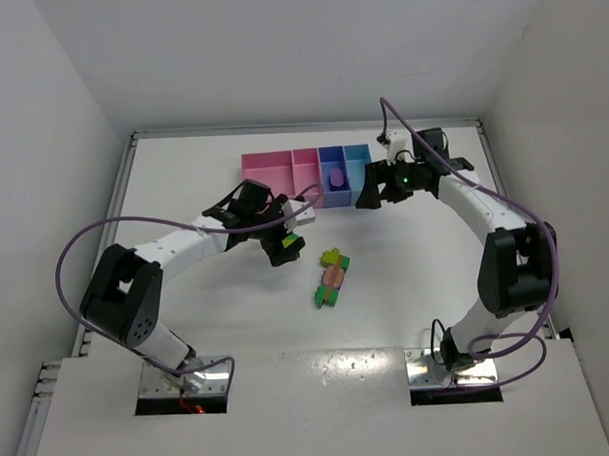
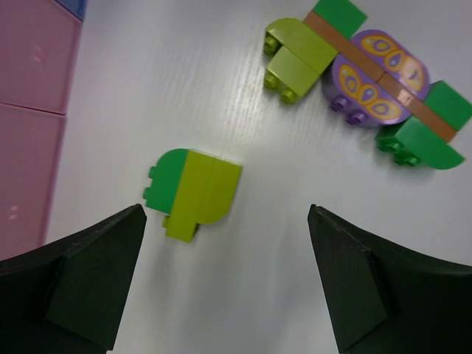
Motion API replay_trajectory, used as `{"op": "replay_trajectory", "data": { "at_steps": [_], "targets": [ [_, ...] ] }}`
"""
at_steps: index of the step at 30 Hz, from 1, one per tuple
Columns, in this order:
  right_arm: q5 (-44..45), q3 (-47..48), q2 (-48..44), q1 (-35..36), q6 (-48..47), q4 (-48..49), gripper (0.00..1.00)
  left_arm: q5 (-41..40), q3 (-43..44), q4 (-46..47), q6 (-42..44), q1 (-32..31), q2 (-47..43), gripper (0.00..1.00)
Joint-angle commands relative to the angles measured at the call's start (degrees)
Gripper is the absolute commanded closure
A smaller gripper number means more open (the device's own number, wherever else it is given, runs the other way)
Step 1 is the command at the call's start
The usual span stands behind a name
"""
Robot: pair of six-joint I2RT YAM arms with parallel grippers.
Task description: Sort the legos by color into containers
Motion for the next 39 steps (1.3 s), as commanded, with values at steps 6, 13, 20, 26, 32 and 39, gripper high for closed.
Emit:
{"op": "replay_trajectory", "data": {
  "at_steps": [6,13,20,26,32,39],
  "targets": [
    [-3.13,0.16,-2.90,-0.32,-0.80,-0.28,0.11,-2.35,2.08,4.12,11.04,1.39,6.55,0.00],
    [-3.65,0.69,-1.75,-0.32,-0.80,-0.28,0.11,-1.83,5.69,4.12,14.04,1.92,11.92,0.00],
    [-3.65,1.21,-0.70,-0.32,-0.80,-0.28,0.11,-2.35,7.27,4.73,15.36,1.92,15.17,0.00],
    [-4.44,2.27,-0.08,-0.32,-0.80,-0.81,0.11,-2.35,7.27,2.01,17.90,2.44,15.71,0.14],
    [-13.22,0.08,2.37,-0.32,7.88,3.31,0.11,-1.21,6.22,2.01,15.63,2.44,14.48,0.53],
    [-26.50,-3.80,7.29,-0.32,29.50,20.01,0.11,-0.16,2.98,9.03,5.18,2.97,8.34,0.68]
  ]
}}
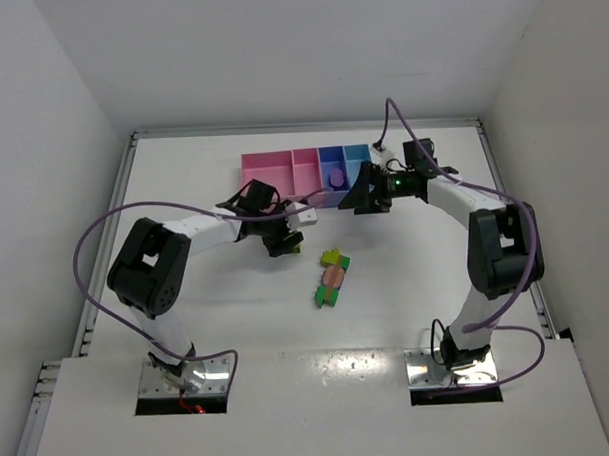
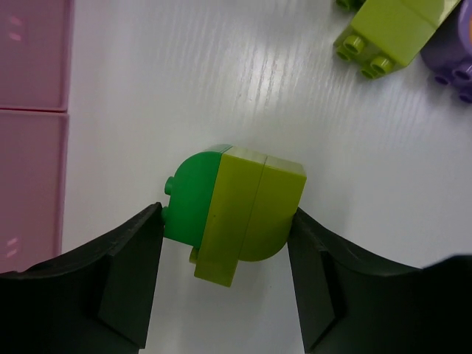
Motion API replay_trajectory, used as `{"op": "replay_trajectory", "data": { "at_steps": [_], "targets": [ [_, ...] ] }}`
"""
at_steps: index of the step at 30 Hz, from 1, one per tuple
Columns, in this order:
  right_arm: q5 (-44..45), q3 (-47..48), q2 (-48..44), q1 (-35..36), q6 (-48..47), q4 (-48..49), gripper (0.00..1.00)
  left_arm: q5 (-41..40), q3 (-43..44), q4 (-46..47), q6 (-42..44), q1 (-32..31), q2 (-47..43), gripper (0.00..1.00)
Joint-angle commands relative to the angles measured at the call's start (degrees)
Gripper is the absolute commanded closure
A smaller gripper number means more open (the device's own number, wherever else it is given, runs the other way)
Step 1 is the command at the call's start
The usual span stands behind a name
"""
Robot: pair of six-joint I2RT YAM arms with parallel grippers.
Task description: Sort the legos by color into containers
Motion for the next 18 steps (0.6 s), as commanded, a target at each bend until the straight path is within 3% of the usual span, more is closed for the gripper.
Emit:
{"op": "replay_trajectory", "data": {
  "at_steps": [1,6,18],
  "targets": [
    [-7.88,-0.36,1.79,0.33,11.42,9.81,0.11,2.29,-1.16,6.15,-7.22,0.61,-6.73,0.70],
    [-12.89,1.22,4.69,0.87,13.53,12.01,0.11,1.24,-1.16,10.11,-15.75,-0.70,-12.53,0.71],
    [-19.48,5.44,7.41,7.28,13.53,13.86,0.11,-1.40,3.67,11.69,-18.49,-4.75,-15.00,0.71]
  ]
}}
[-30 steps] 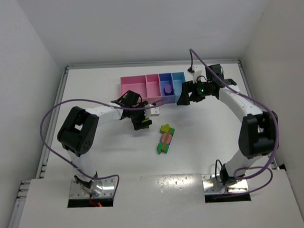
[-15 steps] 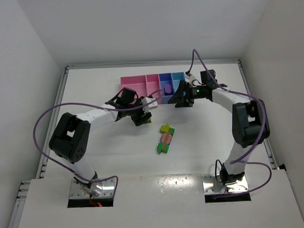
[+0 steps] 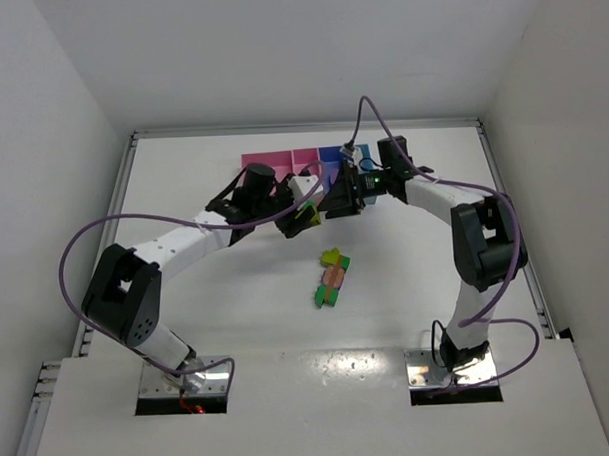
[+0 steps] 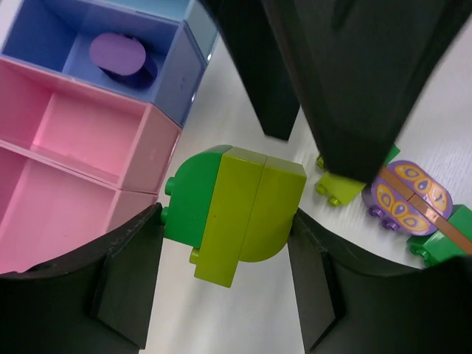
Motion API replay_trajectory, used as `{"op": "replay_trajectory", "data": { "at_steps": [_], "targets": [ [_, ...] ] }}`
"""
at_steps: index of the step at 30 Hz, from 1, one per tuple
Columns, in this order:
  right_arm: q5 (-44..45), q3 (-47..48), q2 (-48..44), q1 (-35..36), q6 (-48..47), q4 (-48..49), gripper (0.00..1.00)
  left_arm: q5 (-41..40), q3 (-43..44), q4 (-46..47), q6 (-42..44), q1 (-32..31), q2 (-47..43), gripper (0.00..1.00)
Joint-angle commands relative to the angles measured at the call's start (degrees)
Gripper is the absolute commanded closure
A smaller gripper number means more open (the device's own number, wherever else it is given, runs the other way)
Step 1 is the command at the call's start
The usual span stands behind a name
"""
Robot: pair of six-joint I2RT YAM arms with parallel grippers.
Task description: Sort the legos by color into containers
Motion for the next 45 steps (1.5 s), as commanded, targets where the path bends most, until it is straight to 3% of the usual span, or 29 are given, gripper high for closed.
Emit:
{"op": "replay_trajectory", "data": {
  "at_steps": [1,8,13,14,15,19,29,30,31,32,33,34,37,38,42,45],
  "targets": [
    [-3.62,3.36,0.82,1.01,0.59,3.23,0.11,-0.31,3.30,2.91,-1.31,-1.23,-1.76,0.71],
    [-3.09,3.36,1.35,2.15,0.59,3.23,0.11,-0.31,4.44,3.96,-1.83,-1.76,-2.89,0.71],
    [-2.56,3.36,1.87,2.15,0.59,3.85,0.18,-0.84,4.44,4.58,-3.50,-1.76,-3.95,0.71],
    [-2.56,3.36,2.40,2.15,0.59,3.85,0.21,-0.84,4.44,4.58,-3.50,-1.76,-3.95,0.71],
    [-2.56,3.36,2.40,2.15,1.12,4.37,0.33,-0.84,4.44,4.58,-3.50,-1.76,-3.95,0.71],
    [-2.56,3.36,2.40,2.15,2.53,7.62,0.59,-0.84,3.83,5.11,-3.50,-2.38,-4.48,0.71],
    [-1.95,3.36,1.79,2.15,3.93,9.65,0.73,-0.84,2.07,5.11,-4.56,-4.49,-5.62,0.71],
    [-2.56,2.75,1.79,2.15,3.93,10.17,0.75,-0.31,1.55,5.11,-4.56,-4.49,-5.62,0.72],
    [-2.56,2.75,1.79,2.15,3.93,10.18,0.84,-0.31,1.54,5.11,-4.56,-5.01,-6.15,0.72],
    [-3.17,2.23,1.26,2.15,3.93,10.79,0.88,-0.31,1.54,5.11,-5.17,-5.01,-6.15,0.68],
    [-3.18,2.22,0.74,2.15,3.93,10.79,0.91,-0.31,1.54,5.11,-5.70,-5.01,-6.15,0.50],
    [-3.70,1.70,0.73,2.15,3.32,10.79,0.96,-0.31,1.54,5.11,-6.92,-5.01,-6.15,0.37],
    [-3.18,1.69,-0.76,1.10,-0.97,7.64,0.99,1.36,1.54,5.11,-7.99,-5.01,-6.85,0.04],
    [-2.57,1.69,-1.63,1.10,-2.82,5.98,0.99,1.97,1.54,4.50,-8.68,-5.01,-6.85,0.00],
    [-0.11,2.40,-3.22,-0.66,-15.64,-6.15,1.00,7.24,1.54,2.47,-11.14,-5.01,-9.49,0.00],
    [2.62,3.63,-4.89,-1.80,-27.06,-15.64,1.00,12.32,3.20,0.20,-16.06,-1.16,-11.25,0.00]
  ]
}}
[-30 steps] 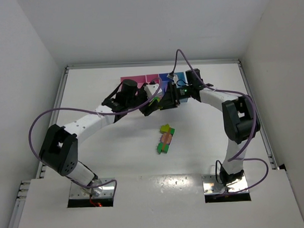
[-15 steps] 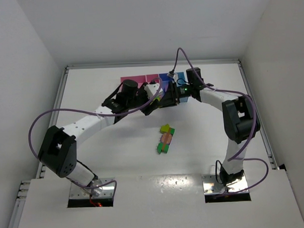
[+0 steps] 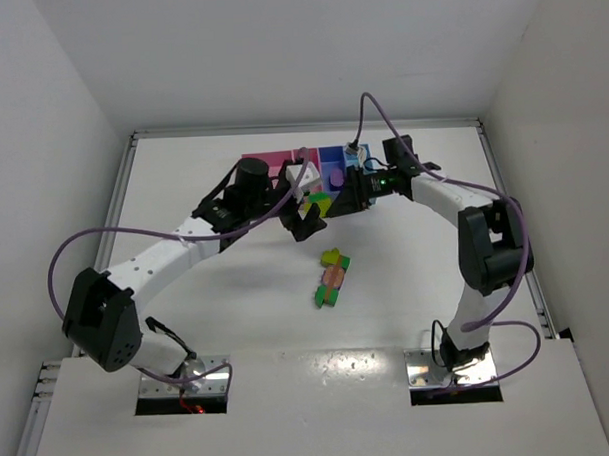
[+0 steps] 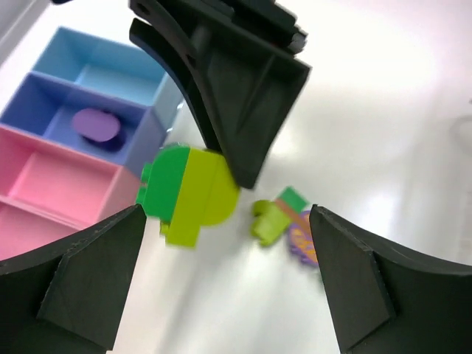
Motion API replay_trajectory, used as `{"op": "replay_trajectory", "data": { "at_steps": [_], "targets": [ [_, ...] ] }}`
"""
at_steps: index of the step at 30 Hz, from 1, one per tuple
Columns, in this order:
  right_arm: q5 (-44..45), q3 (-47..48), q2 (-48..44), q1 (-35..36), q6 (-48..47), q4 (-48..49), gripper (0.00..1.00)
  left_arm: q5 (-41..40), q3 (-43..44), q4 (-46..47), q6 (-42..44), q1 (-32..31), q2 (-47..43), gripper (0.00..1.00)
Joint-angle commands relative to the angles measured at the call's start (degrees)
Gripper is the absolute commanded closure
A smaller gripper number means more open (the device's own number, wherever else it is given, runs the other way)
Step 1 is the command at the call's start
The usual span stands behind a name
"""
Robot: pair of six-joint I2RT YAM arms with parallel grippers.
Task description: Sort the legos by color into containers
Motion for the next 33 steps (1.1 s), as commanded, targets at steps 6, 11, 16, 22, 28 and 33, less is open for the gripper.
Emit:
{"op": "replay_trajectory", "data": {
  "at_steps": [6,11,16,22,28,33],
  "targets": [
    [8.06,2.89,-7.38,-1.45,-36.95,-23.58,1.00,20.48,8.52,-3.48,-13.55,10.33,0.35,0.00],
    [6.75,2.89,-10.37,-0.93,-44.86,-27.18,1.00,35.51,7.67,7.71,-23.84,13.96,6.35,0.10],
    [4.73,4.03,-11.69,-0.40,-47.77,-28.69,1.00,44.56,10.02,11.37,-30.45,14.66,12.32,0.17],
    [2.80,5.69,-12.22,0.66,-48.39,-29.21,1.00,46.60,12.32,11.98,-31.07,14.13,16.11,0.18],
    [1.65,6.75,-11.69,2.50,-48.39,-29.74,1.00,47.21,12.84,13.13,-31.07,13.08,16.73,0.18],
    [1.12,8.33,-10.55,3.03,-48.92,-29.74,1.00,48.80,12.84,13.66,-31.07,11.94,16.73,0.20]
  ]
}}
